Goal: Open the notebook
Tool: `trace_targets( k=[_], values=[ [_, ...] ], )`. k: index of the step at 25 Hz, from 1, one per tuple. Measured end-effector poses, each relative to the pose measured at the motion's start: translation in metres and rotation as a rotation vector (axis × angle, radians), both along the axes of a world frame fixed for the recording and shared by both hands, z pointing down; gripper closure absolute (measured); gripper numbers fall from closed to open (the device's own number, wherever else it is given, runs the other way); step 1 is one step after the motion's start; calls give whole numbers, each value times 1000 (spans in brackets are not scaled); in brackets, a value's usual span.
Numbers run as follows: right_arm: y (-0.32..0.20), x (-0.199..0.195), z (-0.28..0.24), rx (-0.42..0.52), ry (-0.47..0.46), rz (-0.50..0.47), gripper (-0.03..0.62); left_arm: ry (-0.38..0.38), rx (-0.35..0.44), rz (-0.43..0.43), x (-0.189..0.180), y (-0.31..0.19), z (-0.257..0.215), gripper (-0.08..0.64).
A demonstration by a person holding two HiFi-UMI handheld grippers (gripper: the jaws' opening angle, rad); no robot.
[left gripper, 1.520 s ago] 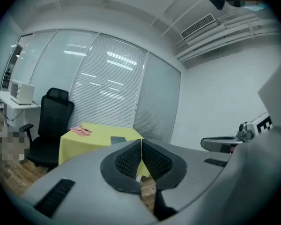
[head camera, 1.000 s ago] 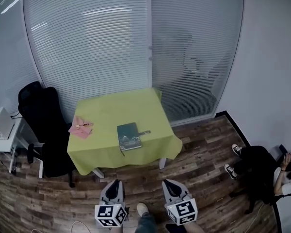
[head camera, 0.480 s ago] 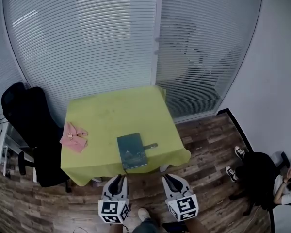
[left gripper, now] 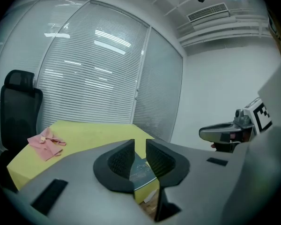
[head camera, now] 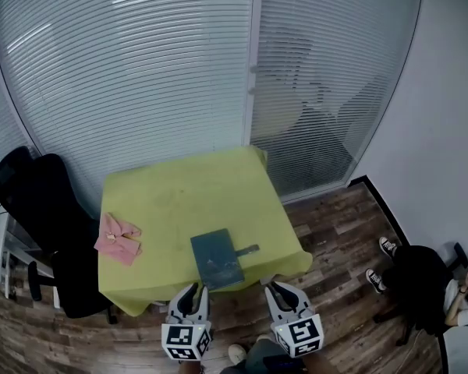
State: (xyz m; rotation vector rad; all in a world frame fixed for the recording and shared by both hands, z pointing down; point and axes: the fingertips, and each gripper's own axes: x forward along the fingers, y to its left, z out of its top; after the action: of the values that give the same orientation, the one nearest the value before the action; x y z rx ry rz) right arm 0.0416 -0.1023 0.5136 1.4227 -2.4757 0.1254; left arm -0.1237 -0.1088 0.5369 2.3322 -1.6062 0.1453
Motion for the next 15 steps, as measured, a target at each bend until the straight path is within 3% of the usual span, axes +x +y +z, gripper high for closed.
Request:
trace_targets(
  k=[15],
  values=[
    [-16, 6, 18, -35, -6, -4, 531, -11, -28, 33, 11, -18, 12, 459]
  ],
)
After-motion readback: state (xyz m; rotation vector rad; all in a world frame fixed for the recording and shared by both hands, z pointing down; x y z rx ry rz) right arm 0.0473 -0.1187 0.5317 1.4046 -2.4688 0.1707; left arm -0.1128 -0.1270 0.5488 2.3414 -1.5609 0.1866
